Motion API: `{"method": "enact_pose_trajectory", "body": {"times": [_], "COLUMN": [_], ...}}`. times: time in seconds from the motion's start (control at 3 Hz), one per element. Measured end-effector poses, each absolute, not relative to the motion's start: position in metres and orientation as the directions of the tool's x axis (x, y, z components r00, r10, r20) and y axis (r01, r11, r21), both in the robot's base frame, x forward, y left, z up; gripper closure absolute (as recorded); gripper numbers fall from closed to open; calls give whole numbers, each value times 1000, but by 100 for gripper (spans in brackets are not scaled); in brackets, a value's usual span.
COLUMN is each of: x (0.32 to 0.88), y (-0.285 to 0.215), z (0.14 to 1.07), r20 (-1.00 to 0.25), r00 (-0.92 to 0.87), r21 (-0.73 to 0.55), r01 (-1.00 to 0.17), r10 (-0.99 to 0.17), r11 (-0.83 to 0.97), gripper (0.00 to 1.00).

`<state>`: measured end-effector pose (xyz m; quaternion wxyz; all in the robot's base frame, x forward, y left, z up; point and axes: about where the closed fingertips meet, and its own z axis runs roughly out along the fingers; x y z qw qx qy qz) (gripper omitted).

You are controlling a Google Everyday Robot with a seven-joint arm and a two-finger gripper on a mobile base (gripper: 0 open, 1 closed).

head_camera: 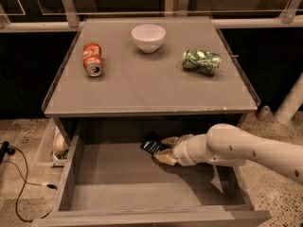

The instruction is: Pick rxbar blueberry from top drawer and place on counter

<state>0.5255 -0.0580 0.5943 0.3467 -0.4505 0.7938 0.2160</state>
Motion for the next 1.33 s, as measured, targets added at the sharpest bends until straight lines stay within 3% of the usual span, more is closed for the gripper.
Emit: {"method": "enact_pose_trajectory", "body": {"times": [0.67, 1.33], "x": [486, 433], "y": [-77, -105], "z": [627, 720], "r20": [-785, -847], "r00": [-318, -224], "r21": [19, -22], "r01": [-870, -891], "r10": [-532, -481], "r11": [493, 454], "gripper": [100, 100]}}
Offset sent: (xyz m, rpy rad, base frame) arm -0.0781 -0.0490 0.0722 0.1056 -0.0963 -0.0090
